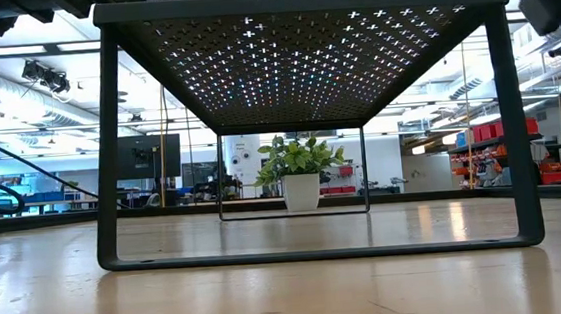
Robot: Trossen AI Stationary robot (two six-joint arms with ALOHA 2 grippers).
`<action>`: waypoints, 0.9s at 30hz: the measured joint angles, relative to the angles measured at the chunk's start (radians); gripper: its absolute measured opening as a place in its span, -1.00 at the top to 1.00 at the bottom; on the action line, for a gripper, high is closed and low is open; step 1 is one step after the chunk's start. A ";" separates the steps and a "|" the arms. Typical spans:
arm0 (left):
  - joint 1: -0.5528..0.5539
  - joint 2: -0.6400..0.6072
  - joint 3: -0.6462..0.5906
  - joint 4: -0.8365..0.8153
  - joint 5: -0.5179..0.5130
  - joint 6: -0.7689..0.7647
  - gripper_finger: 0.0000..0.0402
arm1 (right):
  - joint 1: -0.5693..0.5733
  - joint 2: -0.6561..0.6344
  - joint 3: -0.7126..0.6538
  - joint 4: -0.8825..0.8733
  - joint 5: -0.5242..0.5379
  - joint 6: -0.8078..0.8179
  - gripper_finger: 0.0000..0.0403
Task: Pick & Place candle stick holders
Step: Put the blue candle on the shelf
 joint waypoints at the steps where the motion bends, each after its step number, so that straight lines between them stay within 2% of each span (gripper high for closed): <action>1: 0.000 0.000 0.000 0.000 0.000 0.000 -0.64 | -0.005 -0.014 0.000 -0.009 -0.002 -0.003 1.00; 10: 0.000 0.000 0.000 0.000 0.000 0.000 -0.64 | -0.056 -0.130 0.031 -0.058 -0.011 -0.083 1.00; 23: 0.000 0.000 0.000 0.001 0.000 0.000 -0.64 | -0.169 -0.154 0.366 -0.184 0.045 -0.347 1.00; 27: 0.001 0.000 0.000 0.001 0.000 0.000 -0.64 | -0.211 -0.121 0.447 -0.200 0.061 -0.430 1.00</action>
